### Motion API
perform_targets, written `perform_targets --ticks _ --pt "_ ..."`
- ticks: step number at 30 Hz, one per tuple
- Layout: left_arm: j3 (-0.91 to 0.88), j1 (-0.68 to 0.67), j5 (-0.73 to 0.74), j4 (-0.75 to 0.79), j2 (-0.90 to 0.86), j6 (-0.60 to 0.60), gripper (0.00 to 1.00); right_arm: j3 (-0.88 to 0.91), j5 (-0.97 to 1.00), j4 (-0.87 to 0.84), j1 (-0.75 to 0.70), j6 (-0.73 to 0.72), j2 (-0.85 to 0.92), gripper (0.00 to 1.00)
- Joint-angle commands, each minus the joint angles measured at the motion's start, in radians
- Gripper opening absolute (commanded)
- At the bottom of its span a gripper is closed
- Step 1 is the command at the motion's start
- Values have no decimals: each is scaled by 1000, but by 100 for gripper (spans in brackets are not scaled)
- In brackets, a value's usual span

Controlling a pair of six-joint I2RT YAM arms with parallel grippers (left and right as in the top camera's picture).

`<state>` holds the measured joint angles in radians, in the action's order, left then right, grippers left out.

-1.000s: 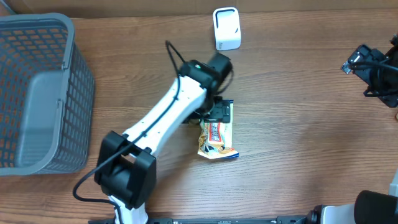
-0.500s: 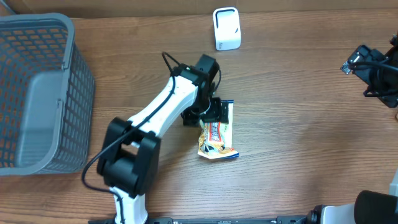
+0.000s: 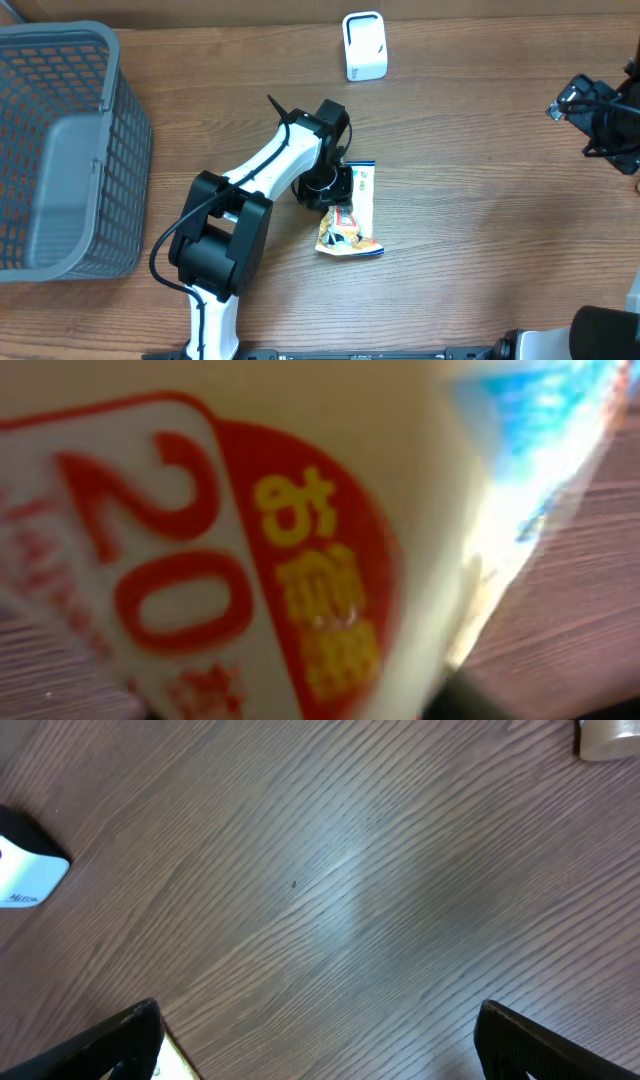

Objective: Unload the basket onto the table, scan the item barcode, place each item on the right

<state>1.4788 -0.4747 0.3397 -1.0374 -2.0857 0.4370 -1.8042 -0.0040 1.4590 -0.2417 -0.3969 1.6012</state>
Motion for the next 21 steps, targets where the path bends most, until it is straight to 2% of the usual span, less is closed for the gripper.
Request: perform_targets --ticks 1,6,15,18,21 --pt "-1 12 5 0 -20 -18 4 7 -6 -7 -1 -7 -4 100" --pt "47 31 -101 -92 -16 -9 4 7 -6 -10 -1 -7 -4 100" --pt "430 50 -711 -542 -12 185 4 7 -7 -13 -1 -7 -4 100" --pt "535 46 -883 -633 -12 244 4 7 -11 -13 -1 -7 -4 100" --pt "548 41 -965 -642 -13 253 4 7 -16 -14 -1 -7 -4 100"
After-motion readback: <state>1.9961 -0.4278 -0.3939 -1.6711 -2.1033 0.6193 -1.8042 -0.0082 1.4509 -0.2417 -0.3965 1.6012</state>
